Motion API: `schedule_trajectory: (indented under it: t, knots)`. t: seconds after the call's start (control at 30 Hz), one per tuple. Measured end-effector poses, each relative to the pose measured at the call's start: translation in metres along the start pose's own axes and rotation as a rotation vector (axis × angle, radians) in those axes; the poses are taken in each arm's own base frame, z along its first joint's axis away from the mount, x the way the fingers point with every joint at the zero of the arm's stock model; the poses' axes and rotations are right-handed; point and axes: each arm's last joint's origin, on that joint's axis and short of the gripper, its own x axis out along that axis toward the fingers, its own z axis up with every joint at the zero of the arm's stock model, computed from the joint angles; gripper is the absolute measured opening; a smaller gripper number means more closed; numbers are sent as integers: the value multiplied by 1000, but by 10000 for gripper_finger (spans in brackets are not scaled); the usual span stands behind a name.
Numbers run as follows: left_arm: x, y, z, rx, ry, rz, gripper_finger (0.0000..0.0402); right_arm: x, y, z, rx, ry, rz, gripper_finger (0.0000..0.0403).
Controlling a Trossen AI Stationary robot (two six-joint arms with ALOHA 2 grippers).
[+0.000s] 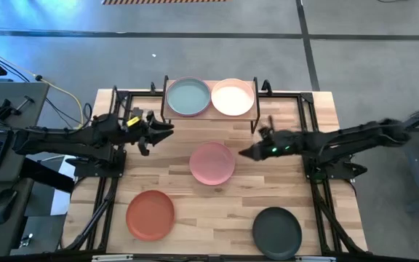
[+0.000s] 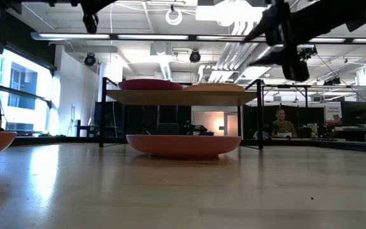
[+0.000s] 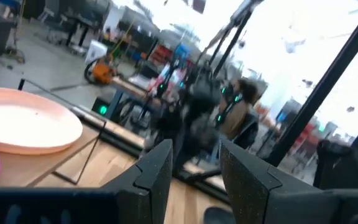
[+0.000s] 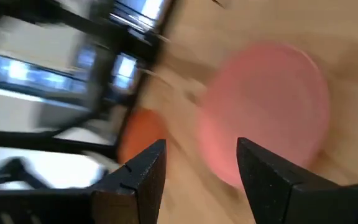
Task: Place and stack plates onto a shelf
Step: Stack the light pink on the white plate on the shelf
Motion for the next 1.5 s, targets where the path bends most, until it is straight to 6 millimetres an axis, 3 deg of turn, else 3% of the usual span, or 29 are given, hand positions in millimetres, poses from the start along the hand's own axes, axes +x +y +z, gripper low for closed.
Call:
schedule_trajectory:
  t: [0.23,0.47,0.73,0.97,1.2,1.33,1.5]
  knots:
    - [-19,3,4,19,-92,1,122,44,-1,-9,58,160,-468,177]
    - [-28,3,13,40,-150,0,122,89,-11,0,97,195,-566,177]
    - [-29,3,13,39,-151,-5,122,120,-28,-3,123,251,-636,177]
    - [-29,3,13,39,-149,-4,122,125,-35,-8,137,261,-676,159]
    - [-29,3,13,87,-161,19,122,125,-36,-8,84,260,-687,13]
    - [-29,3,15,122,-180,48,122,121,-29,-9,43,373,-609,6]
    - [-29,2,17,154,-186,47,122,95,-2,-2,-67,455,-463,2]
